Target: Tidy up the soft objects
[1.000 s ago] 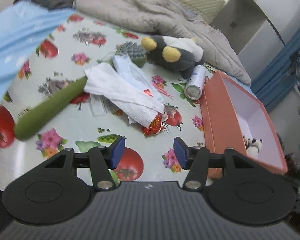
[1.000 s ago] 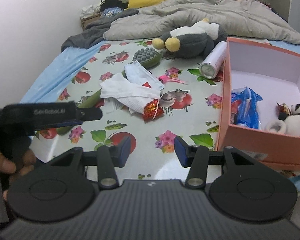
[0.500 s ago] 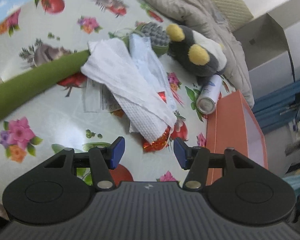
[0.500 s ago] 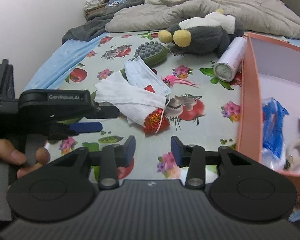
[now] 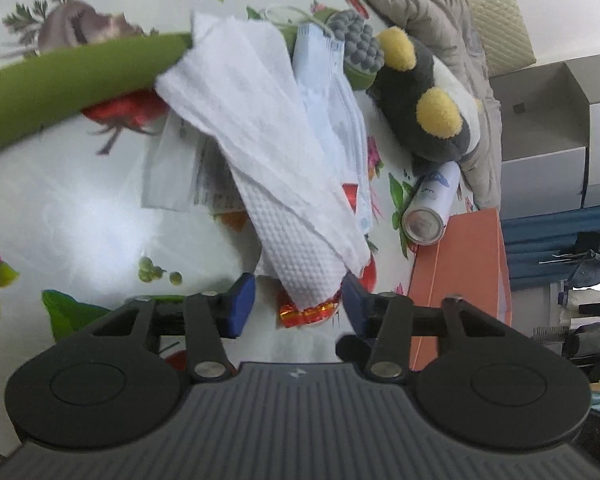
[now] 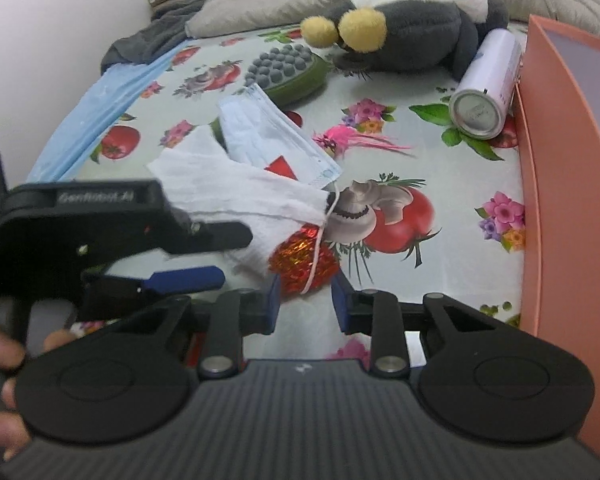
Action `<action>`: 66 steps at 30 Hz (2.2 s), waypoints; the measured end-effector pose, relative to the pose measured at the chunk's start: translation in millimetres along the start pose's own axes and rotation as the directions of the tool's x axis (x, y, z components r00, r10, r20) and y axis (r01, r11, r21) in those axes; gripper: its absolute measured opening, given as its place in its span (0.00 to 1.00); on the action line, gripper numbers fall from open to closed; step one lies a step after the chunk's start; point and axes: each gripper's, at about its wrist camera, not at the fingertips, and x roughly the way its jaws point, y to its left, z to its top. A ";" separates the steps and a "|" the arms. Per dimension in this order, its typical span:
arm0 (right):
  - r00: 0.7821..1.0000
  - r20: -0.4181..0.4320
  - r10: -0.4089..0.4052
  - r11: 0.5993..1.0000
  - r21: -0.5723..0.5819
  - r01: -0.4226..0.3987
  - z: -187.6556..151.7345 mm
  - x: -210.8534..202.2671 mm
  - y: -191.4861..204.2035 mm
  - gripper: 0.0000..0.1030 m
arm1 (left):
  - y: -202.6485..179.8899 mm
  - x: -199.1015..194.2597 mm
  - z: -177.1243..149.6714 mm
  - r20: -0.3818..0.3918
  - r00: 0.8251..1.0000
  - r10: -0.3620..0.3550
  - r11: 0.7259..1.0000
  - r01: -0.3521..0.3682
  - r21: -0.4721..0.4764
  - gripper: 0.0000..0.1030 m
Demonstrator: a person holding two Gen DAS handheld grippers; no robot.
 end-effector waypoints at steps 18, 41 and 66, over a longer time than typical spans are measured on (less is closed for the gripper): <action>0.999 -0.025 0.036 0.995 0.097 -0.034 1.2 27.8 -20.0 0.04 | 3.2 -13.3 -2.8 0.026 0.997 -0.077 0.996 0.078 -0.040 0.02; 0.999 -0.016 -0.044 0.994 0.099 0.045 -39.4 -30.6 -20.0 0.04 | 14.8 -61.5 -34.1 0.046 0.999 -0.022 0.998 0.020 0.055 0.00; 0.999 0.040 0.001 0.998 -0.066 0.002 -33.7 -39.2 8.2 0.51 | -9.7 -91.3 -47.5 0.273 0.928 0.253 0.861 -0.345 0.373 0.69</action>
